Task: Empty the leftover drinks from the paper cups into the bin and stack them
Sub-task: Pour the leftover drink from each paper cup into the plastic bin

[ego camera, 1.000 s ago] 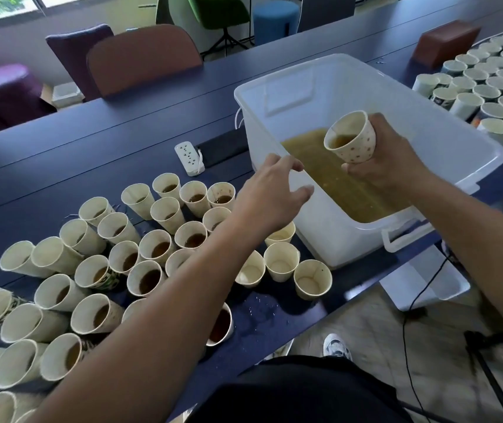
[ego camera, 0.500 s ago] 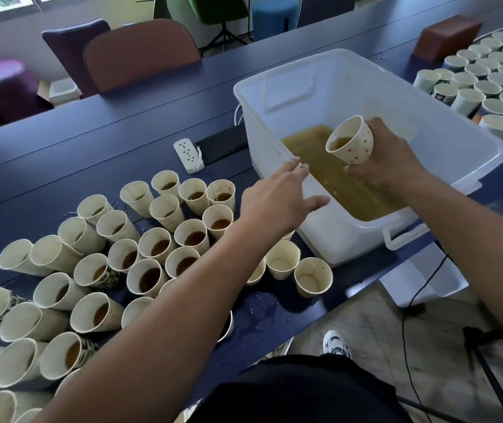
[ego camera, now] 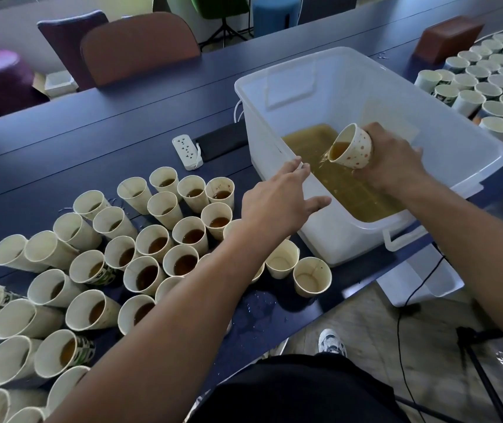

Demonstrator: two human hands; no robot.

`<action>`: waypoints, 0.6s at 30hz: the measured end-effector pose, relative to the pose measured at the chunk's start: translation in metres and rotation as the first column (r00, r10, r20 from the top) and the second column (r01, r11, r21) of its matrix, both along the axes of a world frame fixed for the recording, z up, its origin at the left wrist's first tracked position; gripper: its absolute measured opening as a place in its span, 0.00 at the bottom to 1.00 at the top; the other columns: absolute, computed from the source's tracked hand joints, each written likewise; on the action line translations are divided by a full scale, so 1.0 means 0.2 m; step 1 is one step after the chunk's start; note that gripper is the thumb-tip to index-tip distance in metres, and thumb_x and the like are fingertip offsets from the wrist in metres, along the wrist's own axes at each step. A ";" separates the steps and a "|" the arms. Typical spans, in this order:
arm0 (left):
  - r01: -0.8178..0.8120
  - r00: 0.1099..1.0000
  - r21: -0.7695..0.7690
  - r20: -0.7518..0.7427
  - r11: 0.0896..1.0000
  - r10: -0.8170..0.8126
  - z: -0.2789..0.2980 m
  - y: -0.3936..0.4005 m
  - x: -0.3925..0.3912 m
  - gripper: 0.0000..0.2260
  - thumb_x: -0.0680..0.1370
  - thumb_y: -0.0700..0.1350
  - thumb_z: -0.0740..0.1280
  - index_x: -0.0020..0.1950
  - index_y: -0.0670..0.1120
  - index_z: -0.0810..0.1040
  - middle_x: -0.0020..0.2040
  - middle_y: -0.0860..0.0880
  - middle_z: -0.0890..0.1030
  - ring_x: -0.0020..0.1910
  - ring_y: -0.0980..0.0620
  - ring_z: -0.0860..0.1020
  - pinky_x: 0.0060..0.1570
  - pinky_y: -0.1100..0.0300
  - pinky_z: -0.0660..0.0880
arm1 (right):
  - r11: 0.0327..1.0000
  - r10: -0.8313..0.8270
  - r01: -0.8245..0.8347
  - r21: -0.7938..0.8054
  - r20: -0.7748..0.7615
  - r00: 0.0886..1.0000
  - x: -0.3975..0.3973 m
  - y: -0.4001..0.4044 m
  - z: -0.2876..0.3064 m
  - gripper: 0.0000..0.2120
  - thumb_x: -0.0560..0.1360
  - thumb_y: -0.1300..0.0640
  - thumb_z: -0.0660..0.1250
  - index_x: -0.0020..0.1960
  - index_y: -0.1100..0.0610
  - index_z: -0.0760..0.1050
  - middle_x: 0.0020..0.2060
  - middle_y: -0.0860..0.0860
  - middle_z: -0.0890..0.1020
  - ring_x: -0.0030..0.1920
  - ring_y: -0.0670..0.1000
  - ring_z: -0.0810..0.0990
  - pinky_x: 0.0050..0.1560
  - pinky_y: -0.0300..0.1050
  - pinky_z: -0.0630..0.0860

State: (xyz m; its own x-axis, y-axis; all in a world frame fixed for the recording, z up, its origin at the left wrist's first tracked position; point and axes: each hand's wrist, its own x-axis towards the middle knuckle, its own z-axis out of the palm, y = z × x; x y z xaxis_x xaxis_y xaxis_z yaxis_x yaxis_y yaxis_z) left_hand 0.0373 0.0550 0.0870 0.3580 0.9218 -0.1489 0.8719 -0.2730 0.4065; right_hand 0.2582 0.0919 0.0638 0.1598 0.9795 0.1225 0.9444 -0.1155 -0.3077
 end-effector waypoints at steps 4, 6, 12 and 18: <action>0.001 1.000 -0.010 0.005 1.000 -0.001 0.01 0.00 0.00 0.33 0.79 0.66 0.63 0.81 0.57 0.60 0.81 0.62 0.55 0.75 0.47 0.69 0.64 0.43 0.73 | 0.999 -0.017 0.015 0.029 0.091 0.996 0.01 0.01 -0.01 0.28 0.71 0.49 0.76 0.65 0.53 0.67 0.56 0.60 0.75 0.55 0.63 0.76 0.59 0.64 0.67; 0.000 1.000 -0.013 0.005 1.000 0.000 0.01 0.00 0.00 0.33 0.79 0.66 0.63 0.81 0.57 0.60 0.81 0.62 0.55 0.75 0.47 0.69 0.64 0.43 0.73 | 0.999 -0.024 0.019 0.046 0.120 0.993 0.02 0.01 -0.02 0.27 0.71 0.51 0.76 0.64 0.52 0.67 0.56 0.59 0.75 0.55 0.63 0.76 0.58 0.63 0.67; -0.005 1.000 -0.025 0.010 1.000 0.005 0.01 -0.01 0.00 0.33 0.79 0.66 0.63 0.81 0.57 0.60 0.81 0.62 0.55 0.75 0.46 0.69 0.65 0.43 0.73 | 0.998 -0.008 0.001 0.063 0.112 0.994 0.02 0.01 -0.03 0.27 0.71 0.56 0.75 0.66 0.49 0.66 0.56 0.57 0.76 0.56 0.61 0.75 0.58 0.61 0.63; -0.007 1.000 -0.029 0.010 1.000 0.007 0.02 -0.01 0.00 0.33 0.79 0.66 0.63 0.81 0.57 0.60 0.81 0.62 0.55 0.75 0.46 0.69 0.65 0.43 0.72 | 0.996 0.016 -0.029 0.090 0.144 0.990 0.02 0.00 -0.04 0.28 0.71 0.57 0.75 0.66 0.51 0.65 0.57 0.57 0.77 0.56 0.62 0.75 0.59 0.61 0.64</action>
State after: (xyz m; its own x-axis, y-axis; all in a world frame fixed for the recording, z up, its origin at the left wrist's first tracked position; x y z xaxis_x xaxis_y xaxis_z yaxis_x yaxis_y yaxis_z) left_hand 0.0372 0.0526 0.0901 0.3531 0.9196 -0.1720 0.8696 -0.2548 0.4229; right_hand 0.2618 0.0928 0.0560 0.1123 0.9663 0.2317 0.9814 -0.0714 -0.1781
